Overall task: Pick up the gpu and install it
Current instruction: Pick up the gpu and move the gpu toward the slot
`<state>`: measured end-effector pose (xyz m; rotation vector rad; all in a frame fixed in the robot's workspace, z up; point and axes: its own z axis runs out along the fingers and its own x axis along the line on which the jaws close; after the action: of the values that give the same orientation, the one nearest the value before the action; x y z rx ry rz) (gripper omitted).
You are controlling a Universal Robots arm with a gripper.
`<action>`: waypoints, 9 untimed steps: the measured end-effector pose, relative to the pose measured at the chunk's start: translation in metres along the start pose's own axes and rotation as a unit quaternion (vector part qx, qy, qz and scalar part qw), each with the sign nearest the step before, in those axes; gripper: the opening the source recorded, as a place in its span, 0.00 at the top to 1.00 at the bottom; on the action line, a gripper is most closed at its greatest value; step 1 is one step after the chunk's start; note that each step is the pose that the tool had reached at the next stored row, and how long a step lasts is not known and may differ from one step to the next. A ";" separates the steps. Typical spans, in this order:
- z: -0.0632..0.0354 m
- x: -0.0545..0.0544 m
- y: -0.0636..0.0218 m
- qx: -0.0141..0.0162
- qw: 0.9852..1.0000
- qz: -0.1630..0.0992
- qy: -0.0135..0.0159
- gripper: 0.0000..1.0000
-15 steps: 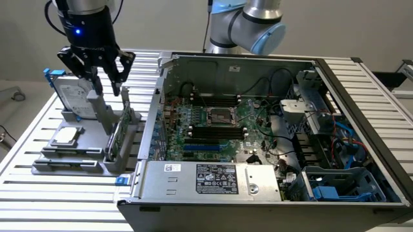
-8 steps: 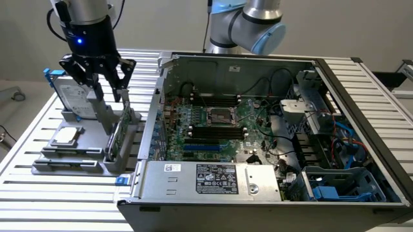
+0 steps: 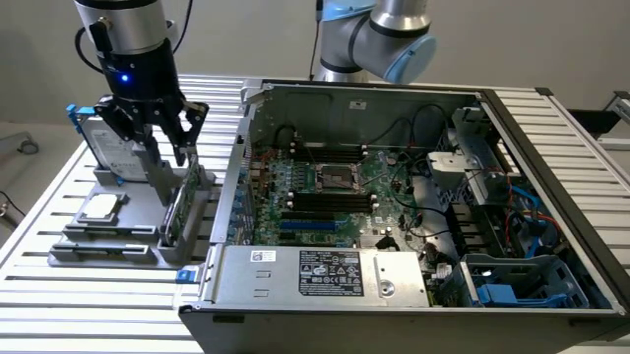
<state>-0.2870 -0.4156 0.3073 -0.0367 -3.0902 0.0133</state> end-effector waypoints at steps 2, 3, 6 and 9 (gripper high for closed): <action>0.0036 0.000 -0.0007 0.000 1.000 0.000 0.000 0.56; 0.0054 0.000 -0.0010 0.000 1.000 0.000 0.000 0.56; 0.0108 -0.001 -0.0020 0.000 1.000 0.000 0.000 0.56; 0.0163 -0.001 -0.0030 0.000 1.000 0.000 0.000 0.56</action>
<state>-0.2870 -0.4187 0.2910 -0.0366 -3.0902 0.0134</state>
